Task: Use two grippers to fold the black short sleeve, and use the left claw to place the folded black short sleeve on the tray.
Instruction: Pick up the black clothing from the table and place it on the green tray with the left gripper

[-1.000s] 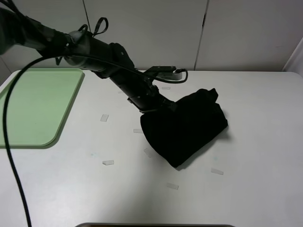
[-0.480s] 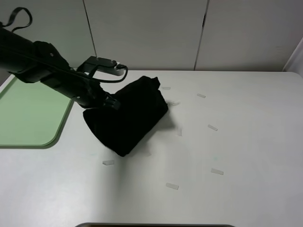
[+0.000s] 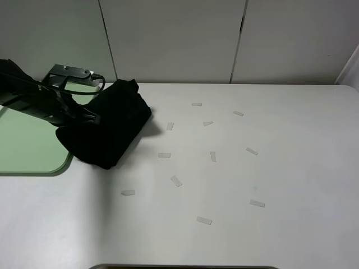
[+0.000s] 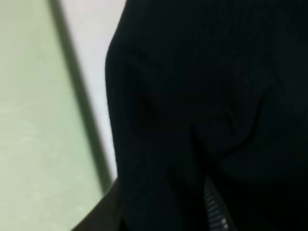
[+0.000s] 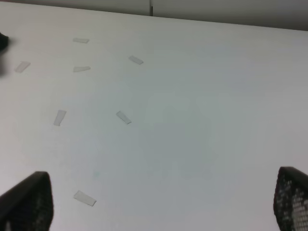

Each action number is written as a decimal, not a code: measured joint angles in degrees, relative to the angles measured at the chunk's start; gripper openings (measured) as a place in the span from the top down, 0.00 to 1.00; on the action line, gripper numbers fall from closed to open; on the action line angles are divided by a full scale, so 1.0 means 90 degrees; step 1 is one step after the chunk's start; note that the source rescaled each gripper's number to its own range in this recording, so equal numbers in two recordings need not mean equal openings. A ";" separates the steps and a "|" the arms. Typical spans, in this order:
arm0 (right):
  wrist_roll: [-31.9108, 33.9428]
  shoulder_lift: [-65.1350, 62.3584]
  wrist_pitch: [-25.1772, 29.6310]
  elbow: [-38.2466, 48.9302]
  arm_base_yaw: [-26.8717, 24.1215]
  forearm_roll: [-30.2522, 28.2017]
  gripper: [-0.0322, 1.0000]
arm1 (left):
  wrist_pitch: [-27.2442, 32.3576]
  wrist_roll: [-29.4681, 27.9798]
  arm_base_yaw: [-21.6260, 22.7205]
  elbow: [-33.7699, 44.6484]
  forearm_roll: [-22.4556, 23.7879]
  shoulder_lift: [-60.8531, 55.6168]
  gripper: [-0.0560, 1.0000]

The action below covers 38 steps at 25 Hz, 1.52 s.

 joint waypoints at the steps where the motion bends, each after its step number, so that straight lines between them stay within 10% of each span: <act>1: 0.0000 0.0000 0.0000 0.0000 0.0000 0.0000 0.00 | 0.0006 0.0000 0.0071 0.0000 0.0073 0.0000 0.68; 21: 0.0000 0.0000 0.0000 0.0000 0.0000 0.0000 0.00 | -0.0311 0.0020 0.2216 0.0002 0.0469 0.0000 0.68; 38: 0.0000 0.0000 0.0000 0.0000 0.0000 0.0000 0.00 | -0.0577 0.0020 0.2783 0.0002 0.0649 0.0000 0.65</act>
